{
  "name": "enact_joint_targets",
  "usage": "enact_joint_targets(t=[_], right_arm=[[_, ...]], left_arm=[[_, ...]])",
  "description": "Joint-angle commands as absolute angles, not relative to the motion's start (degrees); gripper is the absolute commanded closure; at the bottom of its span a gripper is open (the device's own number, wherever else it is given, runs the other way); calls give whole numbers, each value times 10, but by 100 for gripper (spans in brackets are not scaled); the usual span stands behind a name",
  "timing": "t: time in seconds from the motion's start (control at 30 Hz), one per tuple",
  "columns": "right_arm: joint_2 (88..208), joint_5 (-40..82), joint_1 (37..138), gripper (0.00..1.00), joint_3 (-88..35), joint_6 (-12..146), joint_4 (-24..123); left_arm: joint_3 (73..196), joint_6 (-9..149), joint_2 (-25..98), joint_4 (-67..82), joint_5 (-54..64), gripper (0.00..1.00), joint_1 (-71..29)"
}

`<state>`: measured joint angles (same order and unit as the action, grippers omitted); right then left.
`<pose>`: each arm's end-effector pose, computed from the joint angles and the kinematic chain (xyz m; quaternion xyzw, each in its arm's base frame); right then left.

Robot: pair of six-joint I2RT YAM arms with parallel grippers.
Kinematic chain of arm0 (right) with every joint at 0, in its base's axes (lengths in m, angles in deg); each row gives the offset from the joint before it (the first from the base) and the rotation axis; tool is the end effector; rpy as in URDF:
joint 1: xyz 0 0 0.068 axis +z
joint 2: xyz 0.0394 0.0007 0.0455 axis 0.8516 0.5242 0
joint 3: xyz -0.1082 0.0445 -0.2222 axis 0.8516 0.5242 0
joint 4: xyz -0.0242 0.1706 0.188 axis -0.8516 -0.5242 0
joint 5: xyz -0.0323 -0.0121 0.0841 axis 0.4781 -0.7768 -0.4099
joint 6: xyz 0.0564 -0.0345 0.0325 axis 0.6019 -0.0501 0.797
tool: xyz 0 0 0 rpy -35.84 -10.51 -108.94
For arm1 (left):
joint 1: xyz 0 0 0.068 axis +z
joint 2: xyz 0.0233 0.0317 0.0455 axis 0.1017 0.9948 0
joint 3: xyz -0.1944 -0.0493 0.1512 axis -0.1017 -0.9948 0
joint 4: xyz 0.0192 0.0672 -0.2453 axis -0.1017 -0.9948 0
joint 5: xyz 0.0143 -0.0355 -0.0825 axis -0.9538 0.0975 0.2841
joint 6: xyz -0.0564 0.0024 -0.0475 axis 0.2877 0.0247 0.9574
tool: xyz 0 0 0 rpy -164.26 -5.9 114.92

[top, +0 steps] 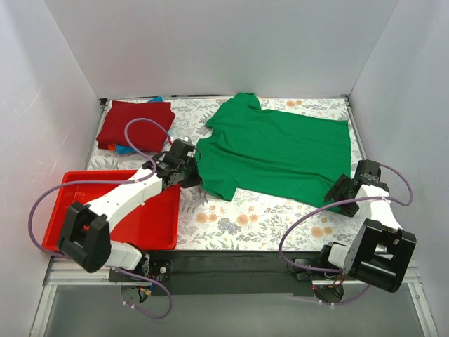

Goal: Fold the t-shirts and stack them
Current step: Fold the tshirt

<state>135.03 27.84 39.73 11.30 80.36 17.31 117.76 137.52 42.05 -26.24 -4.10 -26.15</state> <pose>0.2153 -0.0712 0.1477 0.3198 0.9187 0.0135 0.2314 0.2516 -0.1558 0.1895 -0.3820 0.8795 -0.2285 0.1684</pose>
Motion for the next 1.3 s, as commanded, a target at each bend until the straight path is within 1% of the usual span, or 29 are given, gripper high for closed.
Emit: enact_joint_targets(t=[0.0,0.03,0.13,0.27,0.47,0.7,0.77,0.83,0.9,0.93,1.0,1.03,1.07,1.17,1.27], right_arm=[[1366,277,381,34,131,805,178],[1372,276,380,38,133,809,181],[1394,277,380,45,133,817,189],[1420,322,379,48,125,814,196],[1430,358,375,52,115,814,197],[1436,361,370,59,123,822,200],[1437,362,370,63,128,821,201],[1436,358,370,70,129,820,200],[1428,354,370,72,131,818,199],[1422,353,370,79,132,817,198],[1417,347,370,86,133,817,197],[1416,345,370,93,133,815,198],[1415,345,370,96,131,816,197],[1422,341,370,99,127,812,198],[1421,325,370,99,115,807,188]], left_arm=[[1166,1392,358,-269,-62,100,-260],[1156,1395,348,-268,-62,100,-260],[1134,1398,321,-256,-49,100,-260],[1112,1405,302,-247,-41,100,-260],[1105,1410,284,-247,-45,100,-260],[1117,1408,288,-253,-42,100,-260],[1120,1407,287,-256,-43,100,-260],[1125,1407,285,-263,-45,100,-260],[1129,1407,281,-266,-46,100,-260],[1132,1407,278,-269,-47,100,-260],[1136,1406,277,-271,-48,100,-260],[1138,1406,277,-271,-48,100,-260],[1139,1405,278,-272,-47,100,-260],[1142,1403,281,-271,-47,100,-260],[1151,1399,281,-277,-46,100,-259]])
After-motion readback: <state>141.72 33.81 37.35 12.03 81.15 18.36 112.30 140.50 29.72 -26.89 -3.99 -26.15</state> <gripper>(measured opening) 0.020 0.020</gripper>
